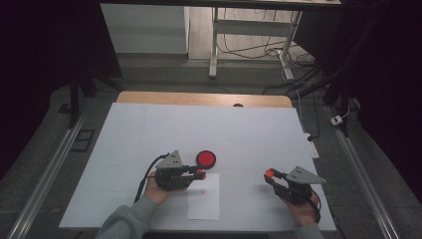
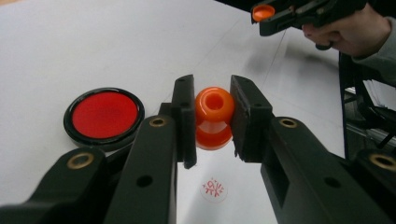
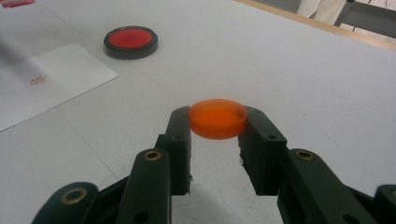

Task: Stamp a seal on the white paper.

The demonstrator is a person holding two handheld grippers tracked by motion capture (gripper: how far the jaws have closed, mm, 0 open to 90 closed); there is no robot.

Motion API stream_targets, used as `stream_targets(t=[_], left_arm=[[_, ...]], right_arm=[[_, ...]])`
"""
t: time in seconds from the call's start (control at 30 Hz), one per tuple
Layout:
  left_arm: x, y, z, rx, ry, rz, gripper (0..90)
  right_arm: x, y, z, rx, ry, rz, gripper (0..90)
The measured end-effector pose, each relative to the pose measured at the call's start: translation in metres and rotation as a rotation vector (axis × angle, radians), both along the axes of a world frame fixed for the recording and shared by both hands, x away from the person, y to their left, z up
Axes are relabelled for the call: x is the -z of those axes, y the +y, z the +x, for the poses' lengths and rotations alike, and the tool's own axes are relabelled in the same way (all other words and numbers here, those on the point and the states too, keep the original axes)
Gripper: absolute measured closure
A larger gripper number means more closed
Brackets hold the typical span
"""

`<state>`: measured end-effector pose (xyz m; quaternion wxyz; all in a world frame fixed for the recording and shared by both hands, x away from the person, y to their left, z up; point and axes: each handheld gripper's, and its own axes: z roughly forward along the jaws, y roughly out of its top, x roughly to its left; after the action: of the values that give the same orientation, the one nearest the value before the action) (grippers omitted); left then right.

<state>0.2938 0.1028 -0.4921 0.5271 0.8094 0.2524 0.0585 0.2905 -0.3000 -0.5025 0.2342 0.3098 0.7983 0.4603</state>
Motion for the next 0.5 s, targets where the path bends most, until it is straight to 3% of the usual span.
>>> stream_targets(t=[0.5], left_arm=[[-0.031, 0.004, 0.01, 0.016, -0.001, -0.042, 71.9]], right_arm=[[0.0, 0.0, 0.001, 0.001, 0.001, -0.001, 64.3]])
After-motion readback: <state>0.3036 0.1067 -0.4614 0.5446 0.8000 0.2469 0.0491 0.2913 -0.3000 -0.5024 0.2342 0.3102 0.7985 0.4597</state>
